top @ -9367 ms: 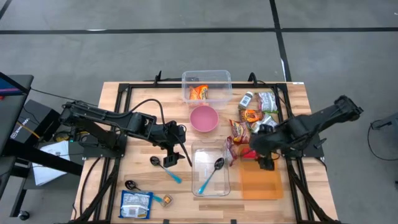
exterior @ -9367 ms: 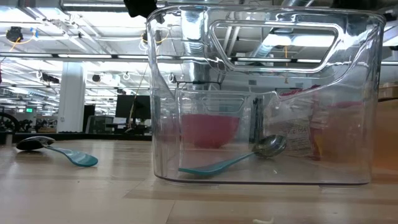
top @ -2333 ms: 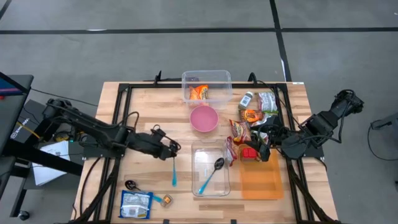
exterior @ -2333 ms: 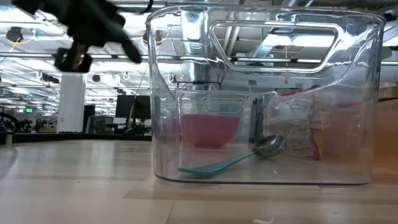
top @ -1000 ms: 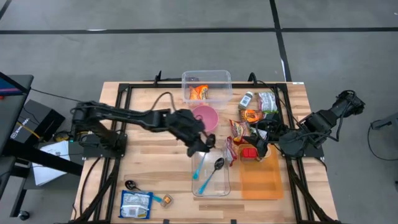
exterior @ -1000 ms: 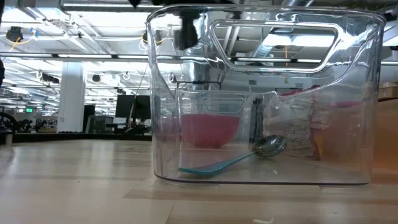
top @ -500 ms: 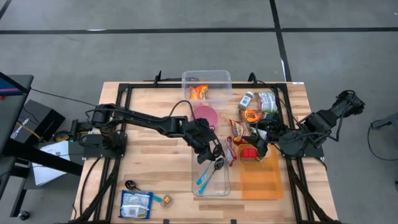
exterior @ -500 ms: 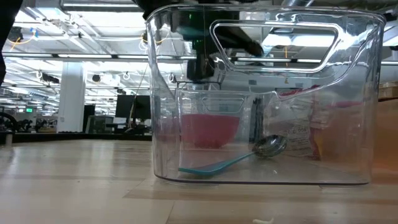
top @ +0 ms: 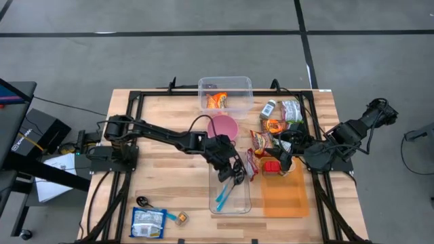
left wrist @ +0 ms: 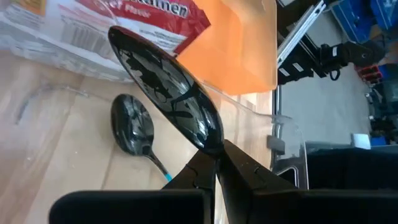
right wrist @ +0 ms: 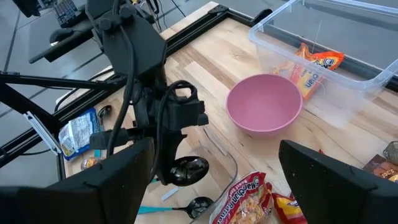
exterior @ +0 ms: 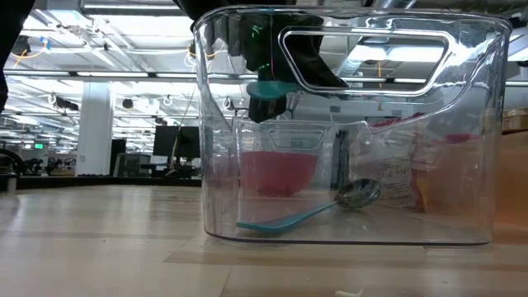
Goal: Pick & Place Food Item
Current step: Put the blue spoon into the bottom transparent bin
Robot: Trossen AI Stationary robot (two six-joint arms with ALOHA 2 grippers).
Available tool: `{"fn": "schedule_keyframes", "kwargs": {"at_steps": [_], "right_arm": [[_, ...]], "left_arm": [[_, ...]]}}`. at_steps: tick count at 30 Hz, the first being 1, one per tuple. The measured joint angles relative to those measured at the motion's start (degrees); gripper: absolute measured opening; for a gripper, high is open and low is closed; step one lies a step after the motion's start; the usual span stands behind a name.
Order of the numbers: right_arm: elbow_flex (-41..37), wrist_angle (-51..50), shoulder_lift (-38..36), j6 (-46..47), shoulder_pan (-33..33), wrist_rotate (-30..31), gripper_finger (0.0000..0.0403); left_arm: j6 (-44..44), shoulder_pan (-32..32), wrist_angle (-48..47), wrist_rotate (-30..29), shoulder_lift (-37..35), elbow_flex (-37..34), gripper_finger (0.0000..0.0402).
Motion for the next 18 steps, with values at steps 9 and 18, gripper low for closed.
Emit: {"fn": "schedule_keyframes", "kwargs": {"at_steps": [9,18], "right_arm": [[-0.01,-0.34,0.0,-0.26,0.0,0.02,0.0338],[-0.01,-0.37,0.0,-0.44,0.0,0.01,0.0338]], "left_arm": [[-0.22,-1.31,0.09,-1.03,2.0,-0.08,0.0003],[-0.42,-1.46,-0.38,-2.4,2.47,0.0,0.0003]]}}
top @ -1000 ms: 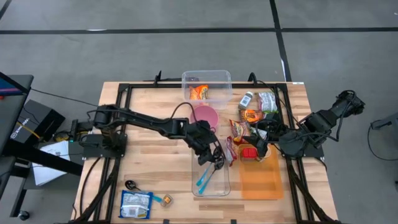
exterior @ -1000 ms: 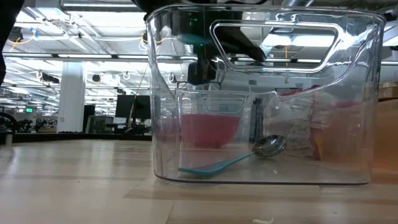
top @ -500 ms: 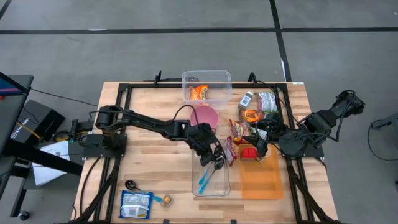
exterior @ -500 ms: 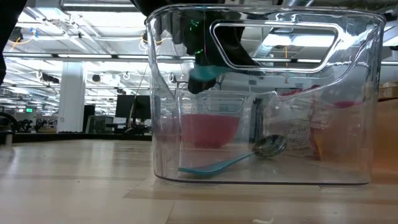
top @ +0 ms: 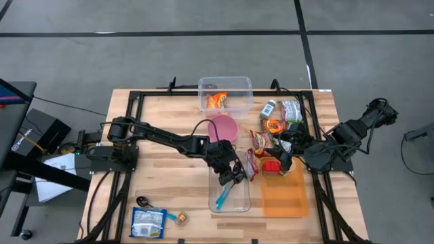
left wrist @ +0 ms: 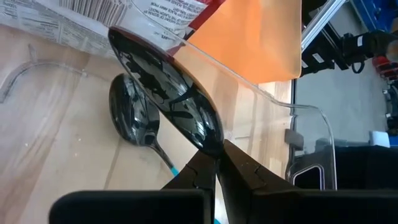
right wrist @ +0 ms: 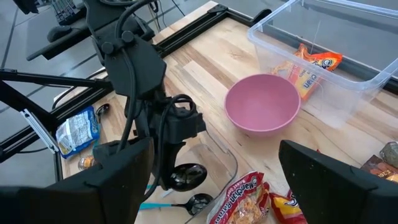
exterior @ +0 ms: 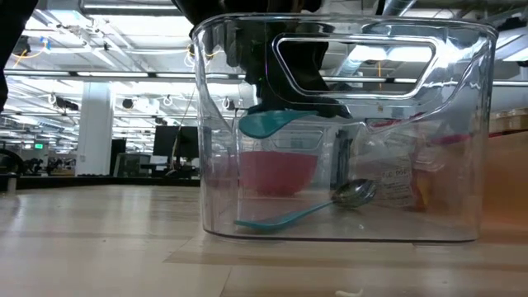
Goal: Pick & Place Food Item
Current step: Put the blue spoon into the bottom transparent bin, then put the red noodle pack into the top transparent bin
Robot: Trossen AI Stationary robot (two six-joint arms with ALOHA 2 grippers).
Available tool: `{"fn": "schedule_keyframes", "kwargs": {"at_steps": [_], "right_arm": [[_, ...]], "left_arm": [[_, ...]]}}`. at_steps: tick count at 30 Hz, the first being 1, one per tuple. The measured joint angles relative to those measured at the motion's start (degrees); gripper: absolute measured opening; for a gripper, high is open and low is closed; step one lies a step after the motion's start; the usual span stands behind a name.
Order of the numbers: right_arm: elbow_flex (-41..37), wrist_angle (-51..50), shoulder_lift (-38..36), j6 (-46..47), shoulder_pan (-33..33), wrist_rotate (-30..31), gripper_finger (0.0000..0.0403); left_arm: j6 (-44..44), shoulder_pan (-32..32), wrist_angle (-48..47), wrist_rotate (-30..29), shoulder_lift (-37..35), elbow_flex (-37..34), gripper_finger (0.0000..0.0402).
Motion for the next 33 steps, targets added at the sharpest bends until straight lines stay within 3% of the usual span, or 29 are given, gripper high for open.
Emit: {"fn": "schedule_keyframes", "kwargs": {"at_steps": [11,24,33], "right_arm": [[0.0,0.01,0.0,-0.02,0.0,0.0,0.0338],[-0.02,0.02,0.0,-0.02,0.0,0.0,0.0338],[-0.02,-0.07,0.0,-0.03,0.0,-0.02,0.0338]], "left_arm": [[-0.25,0.0,0.59,0.04,0.07,0.0,0.0017],[-1.15,0.02,3.2,0.28,-0.13,0.0,0.0082],[-1.17,0.0,3.99,0.26,-0.15,0.0,0.0086]]}}
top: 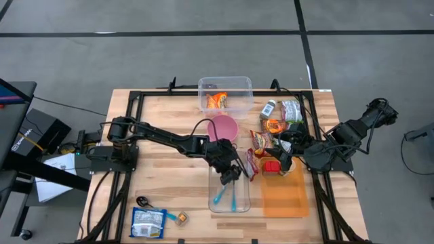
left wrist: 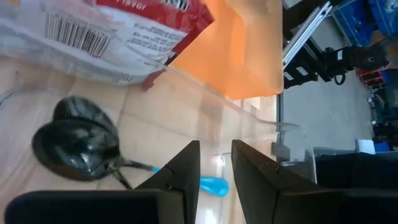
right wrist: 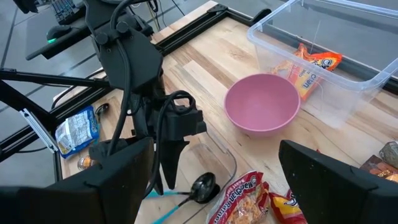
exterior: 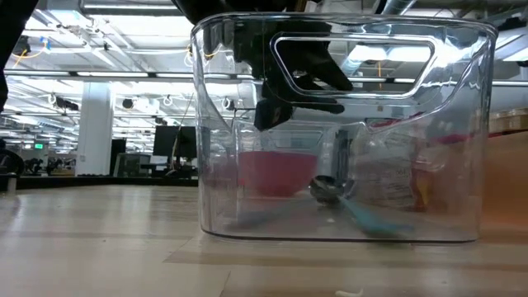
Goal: Pick & Place Food Item
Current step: Put the red noodle pack into the top transparent bin
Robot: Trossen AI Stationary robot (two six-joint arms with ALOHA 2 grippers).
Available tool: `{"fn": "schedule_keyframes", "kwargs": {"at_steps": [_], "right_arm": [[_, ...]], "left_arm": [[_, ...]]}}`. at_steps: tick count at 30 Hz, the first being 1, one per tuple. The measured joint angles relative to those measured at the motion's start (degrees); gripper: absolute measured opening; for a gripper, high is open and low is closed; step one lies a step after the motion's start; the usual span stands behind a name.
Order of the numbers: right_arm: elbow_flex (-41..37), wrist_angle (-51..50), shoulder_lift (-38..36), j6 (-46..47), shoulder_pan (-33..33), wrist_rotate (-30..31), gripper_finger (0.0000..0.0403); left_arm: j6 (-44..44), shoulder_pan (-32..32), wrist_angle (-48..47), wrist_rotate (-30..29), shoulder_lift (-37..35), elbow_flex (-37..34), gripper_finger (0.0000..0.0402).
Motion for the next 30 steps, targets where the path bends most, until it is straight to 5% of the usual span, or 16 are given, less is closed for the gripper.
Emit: {"fn": "schedule_keyframes", "kwargs": {"at_steps": [14,21,30], "right_arm": [[0.0,-0.15,0.0,0.3,0.0,-0.02,0.0338],[-0.04,-1.75,0.0,3.02,-1.11,-0.15,0.0338],[-0.04,-11.55,0.0,14.37,-9.96,-3.1,0.0338]], "left_arm": [[0.08,0.0,15.7,6.9,-1.13,0.0,0.0086],[6.26,0.02,21.56,6.97,-7.91,-0.02,0.0086],[17.23,0.31,20.17,-4.81,-23.19,0.04,0.0086]]}}
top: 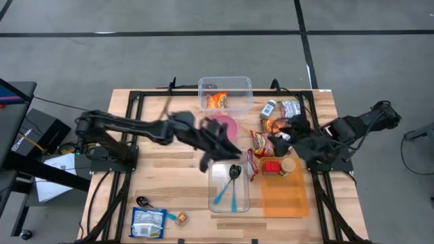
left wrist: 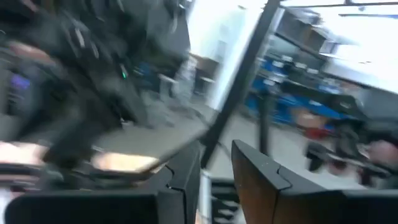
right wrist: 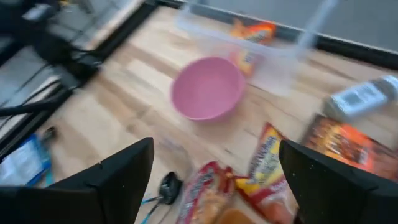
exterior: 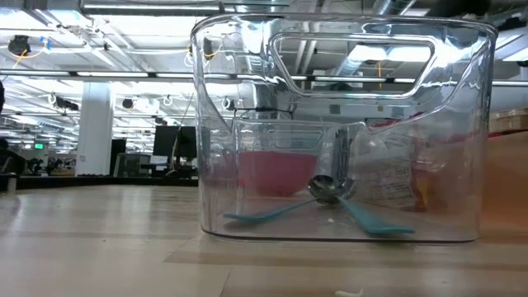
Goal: Pick & Place Food Item
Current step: Put the red noodle pack into the top transparent bin
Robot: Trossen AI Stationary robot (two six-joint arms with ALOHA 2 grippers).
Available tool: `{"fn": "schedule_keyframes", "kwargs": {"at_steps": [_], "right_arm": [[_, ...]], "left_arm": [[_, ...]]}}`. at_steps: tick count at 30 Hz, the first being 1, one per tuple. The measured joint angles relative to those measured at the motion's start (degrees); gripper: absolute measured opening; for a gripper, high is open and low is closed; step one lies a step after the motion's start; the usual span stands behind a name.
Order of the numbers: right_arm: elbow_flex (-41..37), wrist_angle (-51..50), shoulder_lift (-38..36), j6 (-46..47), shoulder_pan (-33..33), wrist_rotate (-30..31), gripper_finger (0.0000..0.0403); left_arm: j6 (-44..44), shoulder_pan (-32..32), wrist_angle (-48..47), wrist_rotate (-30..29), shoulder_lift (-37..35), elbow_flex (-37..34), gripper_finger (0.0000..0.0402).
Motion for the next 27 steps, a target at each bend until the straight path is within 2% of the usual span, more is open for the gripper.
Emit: {"fn": "schedule_keyframes", "kwargs": {"at_steps": [6,11,18,27], "right_arm": [[0.0,-0.96,0.02,-0.88,-10.98,-10.8,0.0338],[-0.01,-3.68,1.48,-2.18,-19.48,-17.96,0.0338],[0.0,-4.54,9.54,-9.43,-28.87,-31.53,0.031],[0.0,-6.86,23.53,-10.67,-32.47,-34.98,0.0291]], "left_arm": [[5.7,0.15,-6.24,-12.24,-9.63,-0.08,0.0086],[9.5,0.15,-14.4,-18.57,-16.53,-0.06,0.0086],[11.16,0.13,-24.26,-21.67,-22.56,-0.07,0.0086],[11.1,-0.02,-32.49,-22.09,-24.06,-0.09,0.0086]]}}
